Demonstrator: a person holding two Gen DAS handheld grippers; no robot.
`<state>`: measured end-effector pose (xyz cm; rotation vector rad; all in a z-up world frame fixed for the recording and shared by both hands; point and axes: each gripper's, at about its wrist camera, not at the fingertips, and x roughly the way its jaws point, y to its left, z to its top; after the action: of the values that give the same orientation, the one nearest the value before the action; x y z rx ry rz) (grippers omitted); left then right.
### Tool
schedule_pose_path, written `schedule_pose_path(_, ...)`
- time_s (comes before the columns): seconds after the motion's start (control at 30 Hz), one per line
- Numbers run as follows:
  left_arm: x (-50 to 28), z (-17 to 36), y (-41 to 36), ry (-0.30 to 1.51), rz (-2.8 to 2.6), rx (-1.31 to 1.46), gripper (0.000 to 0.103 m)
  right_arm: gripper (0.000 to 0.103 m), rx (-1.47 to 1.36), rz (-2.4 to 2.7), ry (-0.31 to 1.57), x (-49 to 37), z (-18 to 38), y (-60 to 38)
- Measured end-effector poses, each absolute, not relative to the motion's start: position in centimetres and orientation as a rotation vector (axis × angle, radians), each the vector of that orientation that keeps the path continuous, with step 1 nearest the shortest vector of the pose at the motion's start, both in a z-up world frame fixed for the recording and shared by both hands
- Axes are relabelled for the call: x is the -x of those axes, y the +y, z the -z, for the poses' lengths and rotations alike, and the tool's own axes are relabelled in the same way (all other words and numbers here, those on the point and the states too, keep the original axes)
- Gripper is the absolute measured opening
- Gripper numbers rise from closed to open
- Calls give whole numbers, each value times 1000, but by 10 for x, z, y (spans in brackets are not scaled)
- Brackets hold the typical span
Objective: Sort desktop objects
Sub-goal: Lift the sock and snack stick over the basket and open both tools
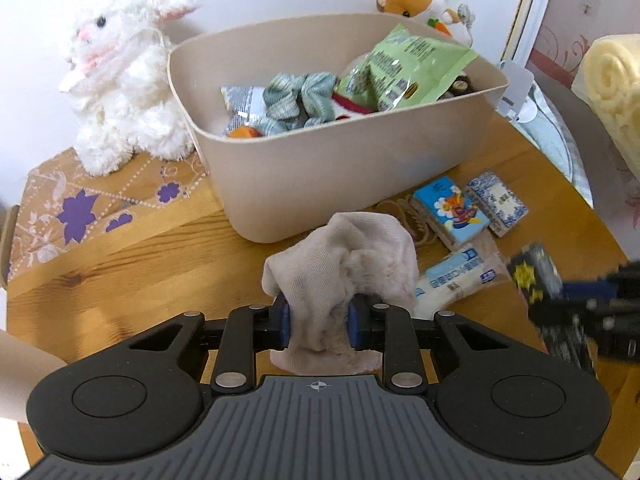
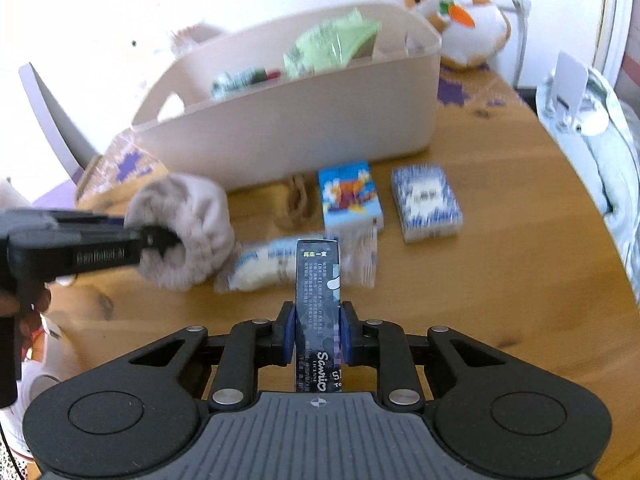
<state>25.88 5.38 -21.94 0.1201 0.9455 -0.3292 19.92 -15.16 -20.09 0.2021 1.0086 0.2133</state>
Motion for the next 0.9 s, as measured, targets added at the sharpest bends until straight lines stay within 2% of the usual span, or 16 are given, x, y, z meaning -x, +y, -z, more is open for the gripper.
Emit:
schedule_pose_path(0.53,-242,151,48,768,280,-87,26,20,-206,-263,867,-248,142,-192)
schedule_pose_path(0.9,-268,117,36,700,261,-62,26,20,-159,-348,749,-302,100,-199)
